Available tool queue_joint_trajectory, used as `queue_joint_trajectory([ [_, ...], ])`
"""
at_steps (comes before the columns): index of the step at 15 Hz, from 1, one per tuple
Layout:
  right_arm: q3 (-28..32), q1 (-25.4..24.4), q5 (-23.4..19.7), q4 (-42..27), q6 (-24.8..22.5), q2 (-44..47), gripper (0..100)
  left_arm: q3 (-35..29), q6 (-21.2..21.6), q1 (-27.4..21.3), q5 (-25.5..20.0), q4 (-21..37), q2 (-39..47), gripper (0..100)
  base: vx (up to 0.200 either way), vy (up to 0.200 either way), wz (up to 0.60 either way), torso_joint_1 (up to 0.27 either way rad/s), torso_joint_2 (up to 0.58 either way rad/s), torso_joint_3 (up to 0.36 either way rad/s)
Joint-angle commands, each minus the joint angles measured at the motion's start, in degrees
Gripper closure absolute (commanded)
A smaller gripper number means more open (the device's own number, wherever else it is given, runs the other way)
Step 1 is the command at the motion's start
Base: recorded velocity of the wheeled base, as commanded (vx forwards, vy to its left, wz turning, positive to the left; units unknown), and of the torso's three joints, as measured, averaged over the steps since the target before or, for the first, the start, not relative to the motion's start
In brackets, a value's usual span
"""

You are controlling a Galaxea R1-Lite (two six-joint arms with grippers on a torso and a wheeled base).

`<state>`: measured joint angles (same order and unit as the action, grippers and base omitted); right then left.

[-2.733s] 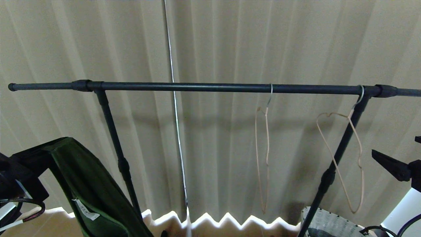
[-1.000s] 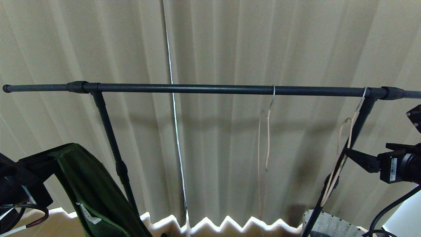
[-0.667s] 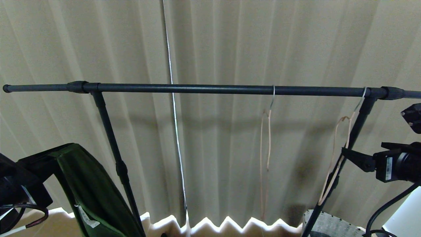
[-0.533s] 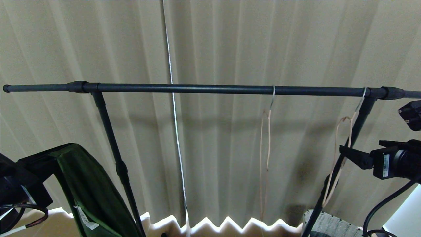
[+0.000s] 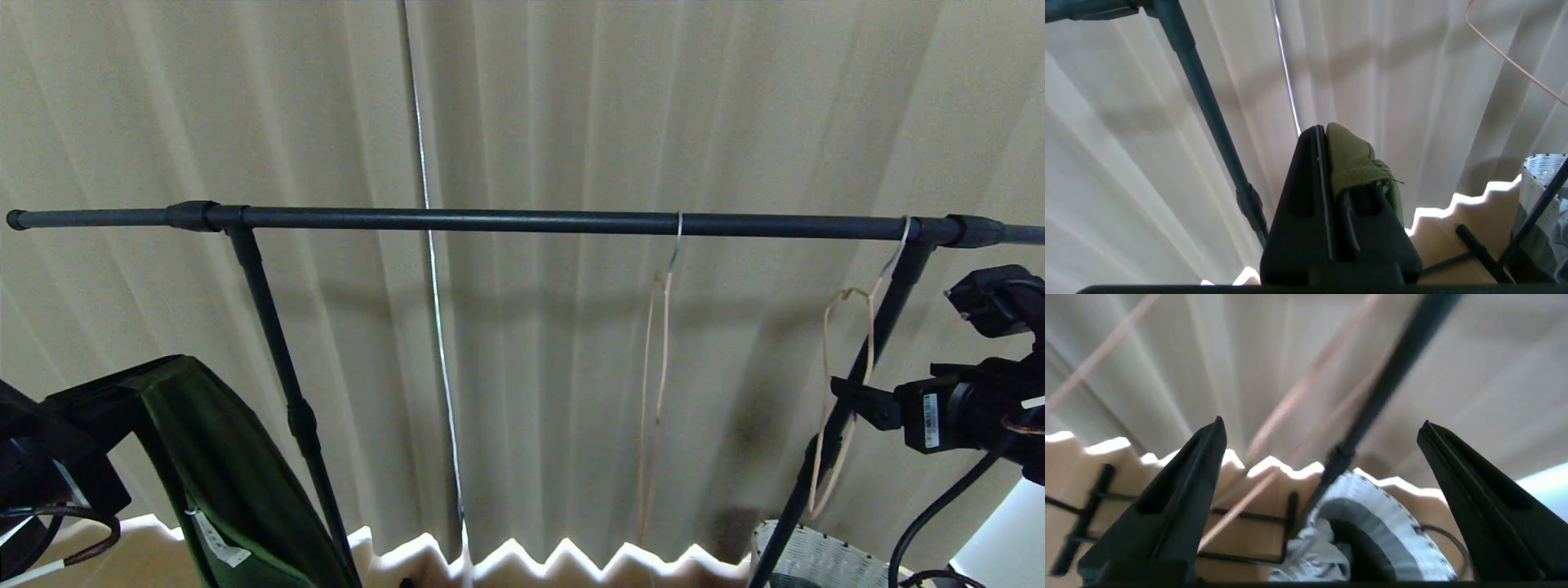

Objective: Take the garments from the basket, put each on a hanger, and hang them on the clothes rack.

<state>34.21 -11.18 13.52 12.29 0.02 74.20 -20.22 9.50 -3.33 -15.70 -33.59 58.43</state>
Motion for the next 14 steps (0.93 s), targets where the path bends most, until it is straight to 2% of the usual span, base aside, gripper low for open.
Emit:
queue_joint_trajectory([
  [1, 0.1, 0.1, 1.6, -1.0, 0.0, 0.3, 0, 0.0, 0.0, 0.0, 0.1, -0.1, 0.1, 100, 0.0, 0.0, 0.0, 0.0, 0.0, 0.0],
  [8, 0.2, 1.1, 1.3, -1.7, 0.2, 0.1, 0, 0.0, 0.2, 0.0, 0.0, -0.1, 0.1, 100, 0.0, 0.0, 0.0, 0.0, 0.0, 0.0],
  [14, 0.7, 1.1, 1.2, -1.3, 2.4, 4.5, 0, 0.1, 0.2, 0.0, 0.1, -0.1, 0.0, 100, 0.0, 0.0, 0.0, 0.0, 0.0, 0.0],
])
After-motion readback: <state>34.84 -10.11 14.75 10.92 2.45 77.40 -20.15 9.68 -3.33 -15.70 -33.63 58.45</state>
